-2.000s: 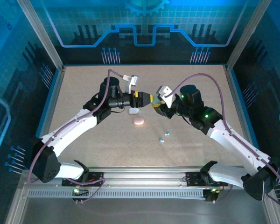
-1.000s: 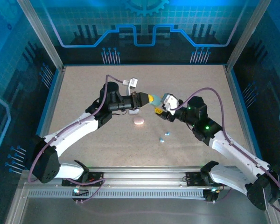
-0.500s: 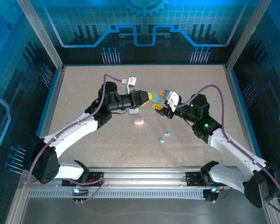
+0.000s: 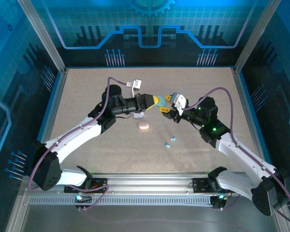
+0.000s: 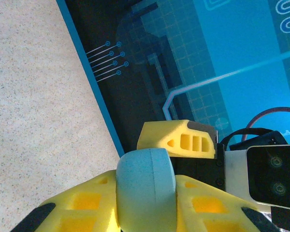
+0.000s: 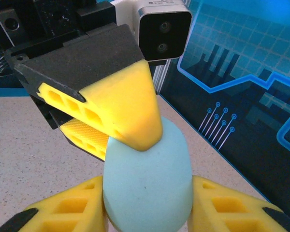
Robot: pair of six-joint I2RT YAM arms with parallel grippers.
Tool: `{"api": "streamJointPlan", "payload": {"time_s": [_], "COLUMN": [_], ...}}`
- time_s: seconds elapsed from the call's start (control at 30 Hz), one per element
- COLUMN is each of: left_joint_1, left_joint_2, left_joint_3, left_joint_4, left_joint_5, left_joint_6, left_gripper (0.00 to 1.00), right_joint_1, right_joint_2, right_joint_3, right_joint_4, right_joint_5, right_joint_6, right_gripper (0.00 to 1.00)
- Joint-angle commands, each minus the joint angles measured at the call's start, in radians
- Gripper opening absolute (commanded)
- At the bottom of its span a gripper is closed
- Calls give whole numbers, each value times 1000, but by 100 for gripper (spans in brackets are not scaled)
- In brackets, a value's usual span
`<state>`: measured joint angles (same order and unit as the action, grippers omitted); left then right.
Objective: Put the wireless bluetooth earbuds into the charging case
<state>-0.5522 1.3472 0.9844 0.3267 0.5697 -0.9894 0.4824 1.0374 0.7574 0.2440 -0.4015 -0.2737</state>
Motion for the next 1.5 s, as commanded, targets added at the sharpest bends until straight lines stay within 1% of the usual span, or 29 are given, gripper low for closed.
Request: {"api": "streamJointPlan", "payload": {"time_s": [0.0, 0.07, 0.33, 0.4, 0.47, 0.53, 0.77, 1.07, 1.3, 1.4, 1.47], "left_joint_1": [-2, 0, 0, -1, -1, 0, -1, -1, -1, 0, -1], "left_joint_2": [-37, -39, -41, -42, -43, -43, -42, -37, -39, -39, -39], "left_joint_3": [0, 0, 0, 0, 0, 0, 0, 1, 2, 3, 3], "left_joint_4": [25, 23, 20, 17, 18, 17, 14, 17, 17, 20, 23], "left_joint_5": [7, 6, 7, 6, 7, 8, 11, 15, 18, 22, 22], "left_joint_6": [11, 15, 18, 20, 20, 21, 20, 20, 21, 22, 24], "left_gripper": [21, 21, 21, 21, 21, 21, 22, 22, 22, 22, 22], "right_joint_1": [-21, -22, -25, -26, -27, -27, -27, -26, -24, -25, -24], "right_joint_2": [-4, -2, -5, -5, -7, -13, -11, 0, 19, 18, 18], "right_joint_3": [25, 27, 27, 28, 27, 23, 36, 37, 54, 58, 60], "right_joint_4": [-19, -28, -37, -38, -34, -21, 17, 65, 32, 32, -2], "right_joint_5": [-19, -19, -9, -9, -11, -13, -29, -53, -49, -54, -56], "right_joint_6": [-2, -5, -9, -10, -8, 1, 37, 60, 39, 40, 41], "right_gripper": [42, 47, 49, 48, 43, 42, 52, 53, 49, 42, 41]}}
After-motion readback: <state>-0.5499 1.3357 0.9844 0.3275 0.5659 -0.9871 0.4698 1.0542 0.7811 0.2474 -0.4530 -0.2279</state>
